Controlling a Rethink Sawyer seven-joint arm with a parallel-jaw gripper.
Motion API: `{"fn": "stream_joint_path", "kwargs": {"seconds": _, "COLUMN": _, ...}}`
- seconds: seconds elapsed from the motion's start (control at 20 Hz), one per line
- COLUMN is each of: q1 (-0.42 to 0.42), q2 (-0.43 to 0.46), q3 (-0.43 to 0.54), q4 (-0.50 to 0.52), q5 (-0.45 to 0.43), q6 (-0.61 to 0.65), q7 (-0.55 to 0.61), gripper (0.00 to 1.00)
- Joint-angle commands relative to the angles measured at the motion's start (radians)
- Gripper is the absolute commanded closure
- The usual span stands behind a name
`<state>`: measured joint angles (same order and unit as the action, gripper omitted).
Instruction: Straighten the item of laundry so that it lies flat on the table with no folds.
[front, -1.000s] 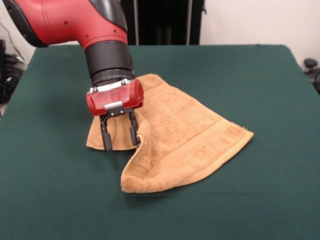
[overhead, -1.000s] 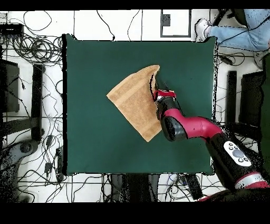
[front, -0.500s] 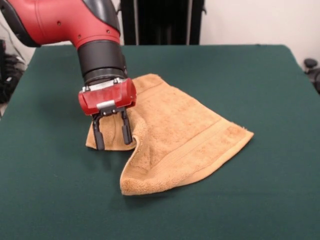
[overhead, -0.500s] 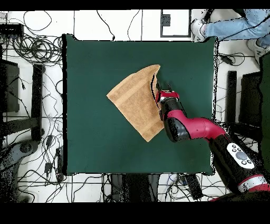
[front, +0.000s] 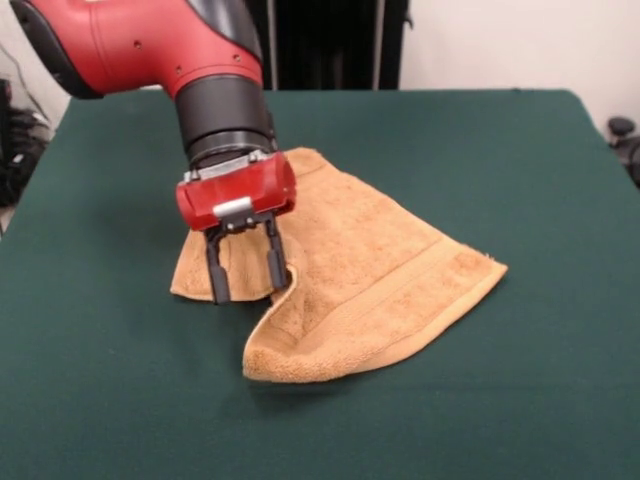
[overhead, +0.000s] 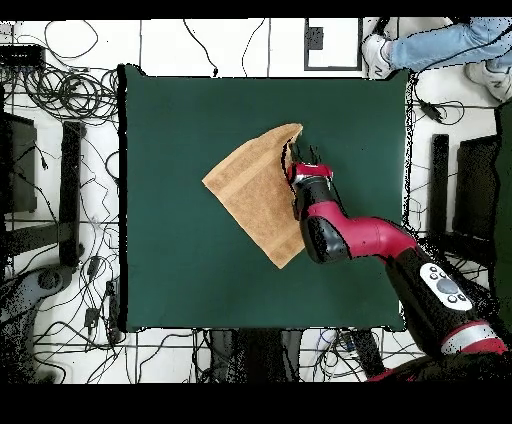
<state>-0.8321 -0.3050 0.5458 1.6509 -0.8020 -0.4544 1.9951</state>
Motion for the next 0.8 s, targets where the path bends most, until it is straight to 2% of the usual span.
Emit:
{"fn": "stream_joint_path", "kwargs": {"seconds": 0.05, "q1": 0.082, "q2": 0.08, "q3": -0.023, "q4": -0.026, "q5": 0.061, "q6": -0.111, "q7": 0.137, "gripper": 0.0}}
{"fn": "stream_joint_path", "kwargs": {"seconds": 0.35, "q1": 0.086, "q2": 0.127, "q3": -0.007, "q4": -0.064, "q5": 0.04, "q6": -0.144, "q7": 0.162, "gripper": 0.0}}
{"fn": "stream_joint_path", "kwargs": {"seconds": 0.8, "q1": 0.028, "q2": 0.105, "q3": 0.093, "q4": -0.068, "q5": -0.068, "q6": 0.019, "q7": 0.213, "gripper": 0.0}}
